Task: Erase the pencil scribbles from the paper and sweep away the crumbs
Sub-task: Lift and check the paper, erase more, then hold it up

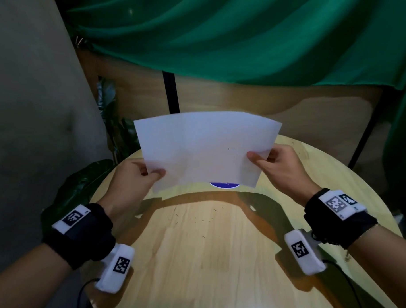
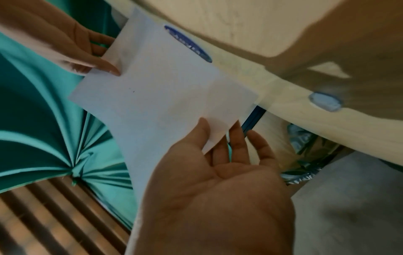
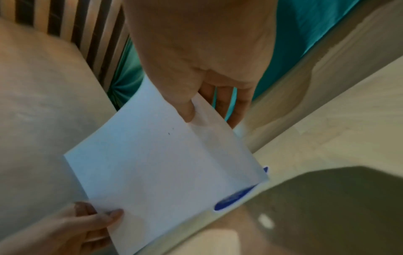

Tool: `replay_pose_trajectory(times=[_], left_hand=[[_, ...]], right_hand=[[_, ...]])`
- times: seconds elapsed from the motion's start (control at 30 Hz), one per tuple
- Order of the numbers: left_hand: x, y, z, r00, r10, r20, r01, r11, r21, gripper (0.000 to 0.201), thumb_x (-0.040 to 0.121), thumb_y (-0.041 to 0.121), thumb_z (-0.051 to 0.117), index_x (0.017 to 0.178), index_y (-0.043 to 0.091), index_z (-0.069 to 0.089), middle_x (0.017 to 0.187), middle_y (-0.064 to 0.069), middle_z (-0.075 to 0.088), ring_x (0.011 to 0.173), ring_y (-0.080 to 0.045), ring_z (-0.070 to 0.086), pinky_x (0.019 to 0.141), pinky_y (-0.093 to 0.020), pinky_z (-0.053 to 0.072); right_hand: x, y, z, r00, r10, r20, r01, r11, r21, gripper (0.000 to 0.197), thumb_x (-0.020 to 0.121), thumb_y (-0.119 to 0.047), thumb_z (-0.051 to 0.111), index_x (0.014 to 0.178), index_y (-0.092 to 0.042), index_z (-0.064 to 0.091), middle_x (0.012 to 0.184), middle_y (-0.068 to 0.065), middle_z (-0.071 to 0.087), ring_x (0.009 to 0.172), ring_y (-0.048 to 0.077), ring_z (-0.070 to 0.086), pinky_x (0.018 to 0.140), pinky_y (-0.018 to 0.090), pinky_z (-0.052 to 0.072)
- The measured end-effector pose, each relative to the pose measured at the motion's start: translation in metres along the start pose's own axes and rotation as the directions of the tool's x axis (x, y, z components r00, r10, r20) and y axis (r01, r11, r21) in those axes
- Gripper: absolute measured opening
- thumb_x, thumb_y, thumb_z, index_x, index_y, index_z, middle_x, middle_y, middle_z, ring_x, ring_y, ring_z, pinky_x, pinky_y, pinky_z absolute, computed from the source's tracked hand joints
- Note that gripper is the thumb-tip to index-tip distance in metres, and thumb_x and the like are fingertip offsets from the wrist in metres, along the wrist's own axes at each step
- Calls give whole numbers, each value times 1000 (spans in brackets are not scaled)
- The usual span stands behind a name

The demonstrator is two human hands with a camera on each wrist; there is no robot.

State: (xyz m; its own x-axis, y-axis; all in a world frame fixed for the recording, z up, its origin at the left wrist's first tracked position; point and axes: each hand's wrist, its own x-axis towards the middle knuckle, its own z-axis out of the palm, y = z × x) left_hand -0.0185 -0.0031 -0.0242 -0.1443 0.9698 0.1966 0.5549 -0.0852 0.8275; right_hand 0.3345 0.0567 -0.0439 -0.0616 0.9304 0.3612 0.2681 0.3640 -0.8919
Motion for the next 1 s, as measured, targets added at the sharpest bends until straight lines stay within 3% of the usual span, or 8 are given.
replay_pose_trajectory(times=[0.1,0.27,0.4,0.5,0.63,0.73,0.83,1.0], left_hand=[[-4,-2,2,992,-52,111,35,988,147,26,102,21,75,127,18,79,121,5,80,111,-17,75,105,-47,60],[-5,2,2,997,51,-50,-51,999,4,18,103,19,73,120,25,78,109,17,78,99,-1,77,88,-23,58],[-10,4,4,1000,16,21,-18,992,124,25,104,23,72,127,16,78,118,7,78,105,-11,75,93,-35,61],[-8,5,2,998,56,-35,-55,998,34,22,105,21,70,126,19,78,112,14,78,104,-7,75,92,-30,60],[-7,6,3,998,-7,62,-3,987,160,24,104,20,71,126,15,78,117,6,76,108,-17,73,97,-40,62],[-3,8,-2,1000,16,-16,-16,999,46,24,102,20,73,126,21,79,119,8,80,110,-15,75,102,-40,60],[-5,17,-4,992,-24,125,20,999,30,21,103,21,73,122,30,75,122,11,78,112,-11,73,97,-35,58],[-12,22,-9,983,-100,156,122,983,-140,21,106,27,67,122,19,79,113,4,84,100,-20,82,92,-41,64]], right_hand=[[-4,4,0,994,49,102,-39,995,-97,14,104,-24,72,106,-15,82,101,-11,82,94,4,77,84,33,59],[-4,-1,-6,1000,-1,15,2,1000,-24,16,102,-23,74,111,-13,82,105,-11,82,98,7,77,87,28,61],[-8,2,-2,996,39,80,-26,988,-153,16,103,-28,73,106,-15,82,100,-9,82,93,8,76,78,34,57],[-6,0,-4,1000,1,-2,-1,994,-114,18,101,-29,75,108,-13,82,102,-10,82,95,11,77,84,37,61],[-7,0,-4,995,63,77,-48,982,-185,16,102,-28,74,106,-15,82,104,-8,82,99,14,77,90,45,62],[-4,-3,-7,999,32,34,-29,995,-93,19,101,-29,74,110,-15,82,106,-10,82,100,11,77,94,44,62],[-5,-12,-6,978,164,130,-168,986,15,17,102,-23,73,114,-15,81,110,-10,82,103,12,77,97,43,62],[-7,-21,-3,886,370,279,-356,929,-101,19,102,-22,73,116,-11,80,110,-4,82,96,20,78,69,22,57]])
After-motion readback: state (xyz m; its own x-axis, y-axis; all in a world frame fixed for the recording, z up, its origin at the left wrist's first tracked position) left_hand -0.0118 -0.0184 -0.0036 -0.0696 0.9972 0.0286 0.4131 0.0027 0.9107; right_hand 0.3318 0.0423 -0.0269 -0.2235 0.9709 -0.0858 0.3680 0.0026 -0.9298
